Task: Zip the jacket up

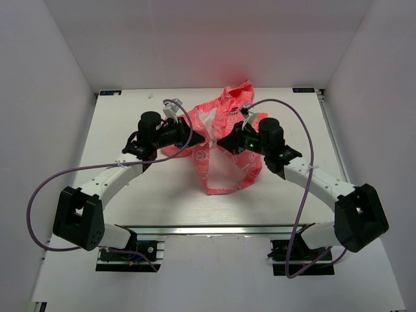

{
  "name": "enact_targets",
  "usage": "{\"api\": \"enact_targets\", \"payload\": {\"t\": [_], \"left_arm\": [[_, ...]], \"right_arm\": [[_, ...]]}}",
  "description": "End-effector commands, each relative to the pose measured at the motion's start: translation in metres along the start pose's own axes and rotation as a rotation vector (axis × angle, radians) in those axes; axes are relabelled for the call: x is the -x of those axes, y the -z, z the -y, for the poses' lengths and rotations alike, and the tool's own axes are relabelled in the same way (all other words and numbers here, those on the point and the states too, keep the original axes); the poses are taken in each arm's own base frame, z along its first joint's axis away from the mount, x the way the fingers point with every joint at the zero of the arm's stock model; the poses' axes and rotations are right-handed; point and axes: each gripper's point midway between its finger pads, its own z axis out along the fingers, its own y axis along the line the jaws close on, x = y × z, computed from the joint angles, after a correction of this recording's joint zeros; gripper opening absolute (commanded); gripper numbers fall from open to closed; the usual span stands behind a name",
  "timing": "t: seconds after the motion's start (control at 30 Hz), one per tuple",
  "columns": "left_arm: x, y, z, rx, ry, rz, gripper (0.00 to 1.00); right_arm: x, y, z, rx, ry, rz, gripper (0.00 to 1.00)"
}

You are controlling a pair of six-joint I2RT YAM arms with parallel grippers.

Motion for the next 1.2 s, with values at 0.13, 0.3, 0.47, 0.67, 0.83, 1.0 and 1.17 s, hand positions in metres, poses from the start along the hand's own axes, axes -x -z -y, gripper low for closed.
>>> {"api": "enact_targets", "payload": {"t": [0.13,0.3,0.47,0.67,0.83,1.0,1.17], "left_arm": [[0.012,0.007,0.015,-0.026,-0.031,0.054,0.0],[0.01,0.007,0.014,-0.03,-0.026,0.051,0.0],[0.008,0.009,0.021,-0.065,-0.039,0.049,0.0],[0.003,0.012,0.023,-0.085,-0.046,0.043,0.0],[0.002,0.013,0.029,-0.12,-0.064,0.043,0.0],[-0.002,0.014,0.03,-0.137,-0.088,0.028,0.0],[-0.006,0.012,0.027,-0.134,-0.137,-0.016,0.0]], "right_arm": [[0.017,0.005,-0.022,0.073,0.062,0.054,0.0],[0.019,0.007,-0.024,0.071,0.06,0.066,0.0],[0.023,0.007,-0.024,0.063,0.037,0.089,0.0],[0.029,0.006,-0.026,0.068,0.028,0.099,0.0],[0.026,0.0,-0.029,0.094,0.016,0.065,0.0],[0.025,-0.001,-0.032,0.104,0.032,0.019,0.0],[0.027,0.001,-0.036,0.118,0.045,0.016,0.0]]}}
